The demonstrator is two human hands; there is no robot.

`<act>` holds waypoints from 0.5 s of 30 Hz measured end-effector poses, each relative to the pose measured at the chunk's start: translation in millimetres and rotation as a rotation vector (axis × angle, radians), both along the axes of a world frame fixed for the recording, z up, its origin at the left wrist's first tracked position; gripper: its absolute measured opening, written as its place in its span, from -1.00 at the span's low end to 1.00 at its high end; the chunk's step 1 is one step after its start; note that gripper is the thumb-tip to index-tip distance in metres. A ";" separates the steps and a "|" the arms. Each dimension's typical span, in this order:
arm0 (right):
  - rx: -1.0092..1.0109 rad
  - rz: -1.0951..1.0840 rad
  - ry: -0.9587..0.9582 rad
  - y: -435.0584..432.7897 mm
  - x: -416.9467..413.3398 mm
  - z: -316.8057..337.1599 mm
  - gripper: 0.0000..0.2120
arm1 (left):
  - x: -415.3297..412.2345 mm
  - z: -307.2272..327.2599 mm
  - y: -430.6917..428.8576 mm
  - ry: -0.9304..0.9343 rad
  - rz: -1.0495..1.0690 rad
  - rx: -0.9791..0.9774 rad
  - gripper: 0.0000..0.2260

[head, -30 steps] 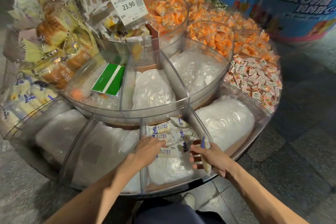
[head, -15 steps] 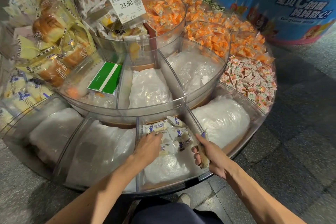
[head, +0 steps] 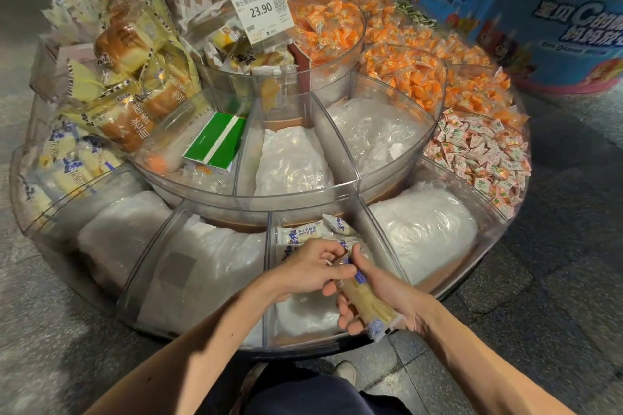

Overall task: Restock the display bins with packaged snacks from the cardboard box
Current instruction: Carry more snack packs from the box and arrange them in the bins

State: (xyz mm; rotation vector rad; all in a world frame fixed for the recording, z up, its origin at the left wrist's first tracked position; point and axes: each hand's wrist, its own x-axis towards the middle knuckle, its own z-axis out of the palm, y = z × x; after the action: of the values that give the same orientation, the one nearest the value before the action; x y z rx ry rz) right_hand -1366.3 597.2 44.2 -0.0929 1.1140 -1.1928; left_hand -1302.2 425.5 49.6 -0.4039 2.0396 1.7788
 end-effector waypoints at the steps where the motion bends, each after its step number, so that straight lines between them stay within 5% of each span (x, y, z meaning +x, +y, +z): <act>1: 0.012 -0.004 0.024 -1.3 1.9 -1.4 -0.20 | 1.6 -2.9 -2.0 -0.008 0.055 0.003 -0.89; 6: 0.122 -0.064 0.168 8.7 -0.3 -12.0 -0.53 | 21.2 -13.4 -13.0 0.050 0.147 0.066 -0.84; 10: 0.113 0.066 0.655 22.3 -15.2 -31.3 -0.78 | 37.4 -13.0 -11.7 -0.034 0.096 0.100 -0.79; 13: 0.119 0.129 0.936 26.7 -22.3 -42.2 -0.76 | 38.7 -17.5 1.1 -0.111 0.151 0.187 -0.76; 15: 0.152 0.236 1.161 27.7 -24.5 -47.1 -0.73 | 33.3 -29.6 12.0 -0.112 0.187 0.036 -0.77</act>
State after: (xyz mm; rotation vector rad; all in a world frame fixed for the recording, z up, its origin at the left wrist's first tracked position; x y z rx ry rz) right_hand -1390.8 625.0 -2.9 -0.8559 2.1143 -0.7895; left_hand -1268.9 437.5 20.0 -0.6874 1.9438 1.8512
